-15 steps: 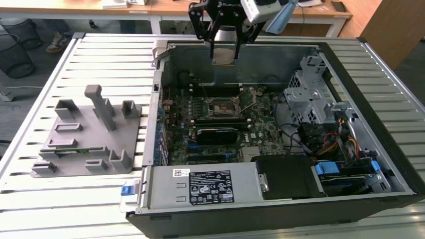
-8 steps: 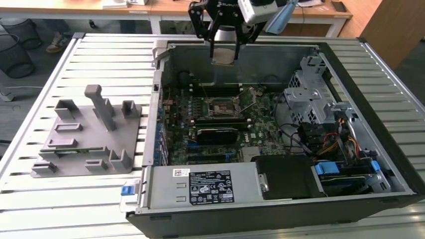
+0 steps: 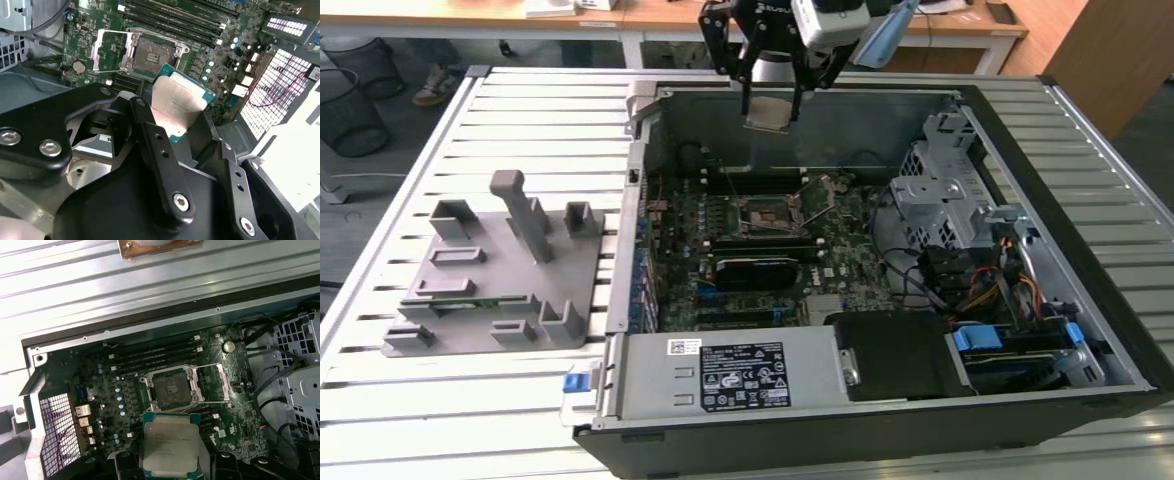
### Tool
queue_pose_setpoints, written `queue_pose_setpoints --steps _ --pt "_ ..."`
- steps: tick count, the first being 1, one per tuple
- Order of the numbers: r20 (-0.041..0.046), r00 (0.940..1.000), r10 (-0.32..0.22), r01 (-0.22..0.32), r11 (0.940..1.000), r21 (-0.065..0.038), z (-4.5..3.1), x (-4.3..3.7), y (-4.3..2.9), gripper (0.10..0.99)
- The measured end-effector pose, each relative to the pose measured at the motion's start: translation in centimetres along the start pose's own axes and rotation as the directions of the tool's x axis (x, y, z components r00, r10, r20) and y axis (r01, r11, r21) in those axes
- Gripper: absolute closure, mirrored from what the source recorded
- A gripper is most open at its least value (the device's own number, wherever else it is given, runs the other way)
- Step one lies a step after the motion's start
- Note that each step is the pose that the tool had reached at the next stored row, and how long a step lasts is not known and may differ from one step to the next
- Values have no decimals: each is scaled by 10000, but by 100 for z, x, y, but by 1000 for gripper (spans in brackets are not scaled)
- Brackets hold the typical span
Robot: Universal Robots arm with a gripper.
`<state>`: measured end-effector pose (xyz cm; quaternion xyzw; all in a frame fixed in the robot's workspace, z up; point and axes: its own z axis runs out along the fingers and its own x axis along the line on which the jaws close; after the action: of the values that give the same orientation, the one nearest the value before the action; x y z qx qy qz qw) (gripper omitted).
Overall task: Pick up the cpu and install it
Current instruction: 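Place the cpu into insertion slot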
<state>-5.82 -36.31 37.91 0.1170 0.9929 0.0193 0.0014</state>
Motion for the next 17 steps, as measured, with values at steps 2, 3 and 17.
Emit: queue_pose_setpoints --steps 2,3,17 --pt "7 9998 175 -175 9998 1 0 0 0 557" --pt "11 9997 256 -256 9997 2 0 0 0 557" --pt "66 9875 1573 -1573 9876 8 2 0 0 557"
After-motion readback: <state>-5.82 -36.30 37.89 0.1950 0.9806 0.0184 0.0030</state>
